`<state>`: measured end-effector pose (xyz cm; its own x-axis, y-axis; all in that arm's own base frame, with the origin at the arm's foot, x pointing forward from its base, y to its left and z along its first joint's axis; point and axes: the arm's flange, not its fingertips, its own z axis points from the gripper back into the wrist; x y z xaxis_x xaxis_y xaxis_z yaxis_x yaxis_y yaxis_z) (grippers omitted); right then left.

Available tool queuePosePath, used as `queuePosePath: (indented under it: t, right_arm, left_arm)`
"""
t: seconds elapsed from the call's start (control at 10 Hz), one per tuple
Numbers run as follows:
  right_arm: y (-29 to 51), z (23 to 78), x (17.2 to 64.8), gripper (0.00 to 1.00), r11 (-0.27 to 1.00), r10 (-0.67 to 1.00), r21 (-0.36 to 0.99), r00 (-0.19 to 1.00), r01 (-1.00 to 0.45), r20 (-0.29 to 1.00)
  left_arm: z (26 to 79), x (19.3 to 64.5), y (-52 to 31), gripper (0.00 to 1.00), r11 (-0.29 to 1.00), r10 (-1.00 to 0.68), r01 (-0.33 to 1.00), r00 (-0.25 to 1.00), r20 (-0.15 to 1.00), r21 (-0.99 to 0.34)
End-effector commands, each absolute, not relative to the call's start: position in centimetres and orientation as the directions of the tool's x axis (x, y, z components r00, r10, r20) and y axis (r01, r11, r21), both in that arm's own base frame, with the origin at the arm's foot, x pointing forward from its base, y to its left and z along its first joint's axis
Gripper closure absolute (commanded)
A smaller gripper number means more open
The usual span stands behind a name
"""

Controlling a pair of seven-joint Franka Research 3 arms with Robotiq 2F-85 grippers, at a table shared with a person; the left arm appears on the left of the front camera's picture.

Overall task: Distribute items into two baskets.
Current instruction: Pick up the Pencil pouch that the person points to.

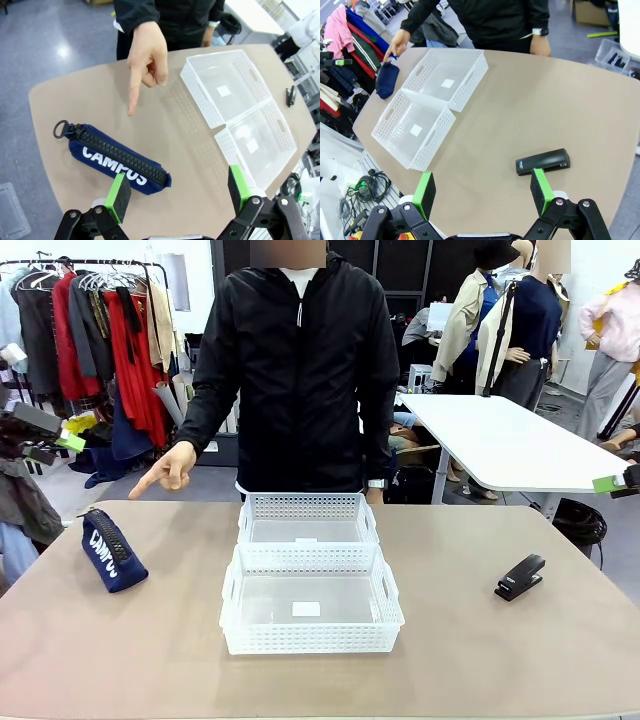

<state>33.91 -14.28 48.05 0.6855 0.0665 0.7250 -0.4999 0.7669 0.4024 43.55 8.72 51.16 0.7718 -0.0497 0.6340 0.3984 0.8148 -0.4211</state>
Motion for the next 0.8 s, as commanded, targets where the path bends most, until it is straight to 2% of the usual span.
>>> queuePosePath:
  t: [0.0,0.2,0.4,0.7]
  right_arm:
    - [-14.3,48.1,34.0,0.00,0.765,0.063,0.403,0.681,-0.502,0.730]
    - [-14.3,48.1,34.0,0.00,0.765,0.063,0.403,0.681,-0.502,0.730]
    - [-14.3,48.1,34.0,0.00,0.765,0.063,0.403,0.681,-0.502,0.730]
    - [-14.3,48.1,34.0,0.00,0.765,0.063,0.403,0.681,-0.502,0.730]
  left_arm:
    - [51.9,46.1,8.3,0.00,0.843,-0.037,0.323,0.832,0.553,-0.430]
    - [51.2,48.1,8.0,0.00,0.862,-0.004,0.238,0.887,0.462,-0.448]
    - [50.1,50.0,7.0,0.00,0.912,0.073,0.061,0.949,0.306,-0.406]
    - [48.6,52.0,5.0,0.00,0.925,0.197,-0.132,0.968,0.154,-0.358]
